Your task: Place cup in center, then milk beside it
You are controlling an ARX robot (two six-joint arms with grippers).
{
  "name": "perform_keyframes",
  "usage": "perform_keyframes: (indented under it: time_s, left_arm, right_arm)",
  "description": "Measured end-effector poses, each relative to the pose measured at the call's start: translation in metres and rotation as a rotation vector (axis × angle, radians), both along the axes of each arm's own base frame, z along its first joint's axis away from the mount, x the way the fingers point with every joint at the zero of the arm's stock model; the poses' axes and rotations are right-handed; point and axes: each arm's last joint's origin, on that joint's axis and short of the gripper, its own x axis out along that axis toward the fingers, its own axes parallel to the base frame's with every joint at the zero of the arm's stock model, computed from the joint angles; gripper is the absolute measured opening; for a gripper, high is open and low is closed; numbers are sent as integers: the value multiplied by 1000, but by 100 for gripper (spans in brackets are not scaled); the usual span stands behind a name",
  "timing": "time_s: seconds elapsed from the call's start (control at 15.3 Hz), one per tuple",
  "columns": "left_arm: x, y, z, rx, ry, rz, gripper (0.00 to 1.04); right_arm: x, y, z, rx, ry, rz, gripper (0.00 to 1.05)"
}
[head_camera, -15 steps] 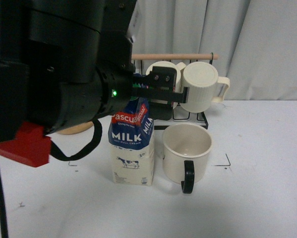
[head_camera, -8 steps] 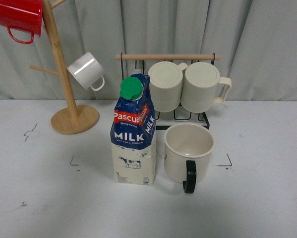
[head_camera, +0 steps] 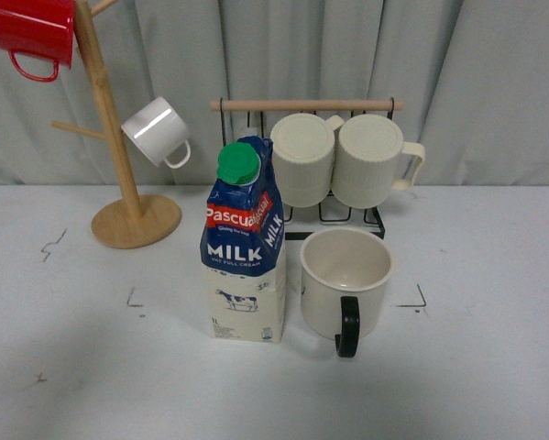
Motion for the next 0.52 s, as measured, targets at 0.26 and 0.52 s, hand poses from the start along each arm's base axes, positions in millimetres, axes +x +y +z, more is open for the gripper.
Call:
perform_keyframes:
  time_s: [0.26, 0.52]
  left_arm:
    - [-14, 16, -8, 0, 0, -6, 2]
    - [-21, 17, -14, 0, -11, -4, 2]
  right_arm:
    - [0, 0, 0, 0, -1, 0, 98]
    - [0, 0, 0, 0, 0, 0, 98]
